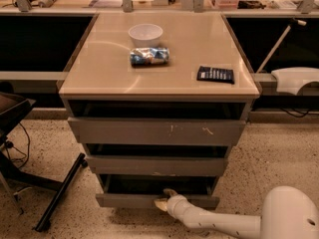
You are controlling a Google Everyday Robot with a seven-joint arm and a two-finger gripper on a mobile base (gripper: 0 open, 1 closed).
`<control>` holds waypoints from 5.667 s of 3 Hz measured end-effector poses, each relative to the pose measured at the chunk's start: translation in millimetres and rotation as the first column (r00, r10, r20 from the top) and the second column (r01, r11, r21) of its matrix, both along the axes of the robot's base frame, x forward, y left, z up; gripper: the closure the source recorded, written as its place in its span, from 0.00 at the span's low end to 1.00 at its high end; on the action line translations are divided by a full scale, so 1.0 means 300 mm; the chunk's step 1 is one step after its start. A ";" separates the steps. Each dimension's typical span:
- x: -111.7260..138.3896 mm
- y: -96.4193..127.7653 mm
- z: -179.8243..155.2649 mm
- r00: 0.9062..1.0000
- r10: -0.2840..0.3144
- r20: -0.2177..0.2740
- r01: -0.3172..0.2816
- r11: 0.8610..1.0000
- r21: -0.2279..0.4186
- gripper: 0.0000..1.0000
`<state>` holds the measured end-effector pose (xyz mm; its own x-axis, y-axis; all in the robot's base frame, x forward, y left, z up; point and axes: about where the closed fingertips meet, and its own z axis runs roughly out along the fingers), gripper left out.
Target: Open bottom drawer
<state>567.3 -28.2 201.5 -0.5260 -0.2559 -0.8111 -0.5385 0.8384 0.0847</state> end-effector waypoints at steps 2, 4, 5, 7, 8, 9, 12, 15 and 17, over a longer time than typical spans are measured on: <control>0.000 0.000 0.000 1.000 0.000 0.000 0.000 1.000 0.000 1.00; -0.011 0.000 0.001 1.000 0.017 -0.007 -0.017 0.999 -0.030 1.00; -0.071 -0.009 -0.005 1.000 0.025 -0.006 -0.026 0.999 -0.041 1.00; -0.188 -0.031 0.002 1.000 0.020 0.006 -0.019 0.999 -0.038 1.00; -0.190 -0.031 0.029 1.000 0.020 0.006 -0.019 0.999 -0.038 1.00; -0.190 -0.031 0.031 1.000 0.020 0.006 -0.019 0.999 -0.038 1.00; -0.190 -0.030 0.031 1.000 0.020 0.006 -0.020 0.999 -0.038 0.36; -0.190 -0.030 0.031 1.000 0.020 0.006 -0.020 0.999 -0.038 0.00; -0.076 -0.069 0.045 1.000 0.014 0.014 -0.012 0.986 -0.169 0.00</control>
Offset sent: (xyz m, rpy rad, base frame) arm 0.0000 0.0000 0.0000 0.0000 0.0000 0.0000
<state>544.4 -48.9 215.1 -0.5099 -0.3967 -0.7633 -0.5495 0.8329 -0.0659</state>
